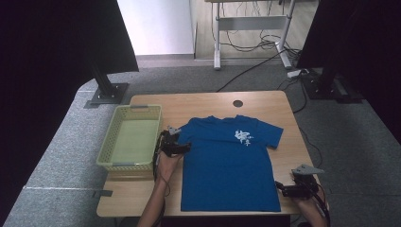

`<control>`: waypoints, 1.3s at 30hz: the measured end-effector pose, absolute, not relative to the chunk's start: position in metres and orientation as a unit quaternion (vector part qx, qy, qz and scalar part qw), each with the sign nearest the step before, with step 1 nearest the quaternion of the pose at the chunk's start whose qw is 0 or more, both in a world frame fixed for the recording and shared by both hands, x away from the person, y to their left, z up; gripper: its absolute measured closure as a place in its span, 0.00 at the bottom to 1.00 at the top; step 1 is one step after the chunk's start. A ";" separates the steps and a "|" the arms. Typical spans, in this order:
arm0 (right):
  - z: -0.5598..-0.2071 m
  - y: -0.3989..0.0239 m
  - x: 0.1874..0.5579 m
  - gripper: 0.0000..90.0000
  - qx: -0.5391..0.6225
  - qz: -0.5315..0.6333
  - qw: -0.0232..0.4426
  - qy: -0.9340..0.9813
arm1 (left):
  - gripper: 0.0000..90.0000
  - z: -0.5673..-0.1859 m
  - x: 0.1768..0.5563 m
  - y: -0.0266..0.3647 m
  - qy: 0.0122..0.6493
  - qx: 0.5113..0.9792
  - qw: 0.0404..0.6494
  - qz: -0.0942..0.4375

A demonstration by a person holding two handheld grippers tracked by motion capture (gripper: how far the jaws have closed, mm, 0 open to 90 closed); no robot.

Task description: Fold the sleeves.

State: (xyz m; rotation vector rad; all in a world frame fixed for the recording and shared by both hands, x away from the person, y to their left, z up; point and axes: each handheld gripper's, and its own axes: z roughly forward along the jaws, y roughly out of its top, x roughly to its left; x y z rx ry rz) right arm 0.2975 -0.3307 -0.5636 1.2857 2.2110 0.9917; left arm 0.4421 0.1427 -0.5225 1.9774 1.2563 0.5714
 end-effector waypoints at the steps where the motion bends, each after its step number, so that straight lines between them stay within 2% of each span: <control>1: -0.564 -0.331 0.297 0.11 0.459 0.354 0.198 0.790 | 0.28 -0.523 0.444 0.143 0.488 0.766 0.355 0.222; 25: -0.564 -0.331 0.296 0.11 0.456 0.355 0.198 0.792 | 0.32 -0.534 0.489 0.140 0.534 0.747 0.306 0.252; 36: -0.563 -0.331 0.296 0.11 0.457 0.355 0.198 0.792 | 0.22 -0.545 0.501 0.142 0.557 0.741 0.286 0.241; 39: -0.563 -0.331 0.296 0.11 0.457 0.355 0.198 0.792 | 0.23 -0.544 0.501 0.142 0.556 0.742 0.289 0.237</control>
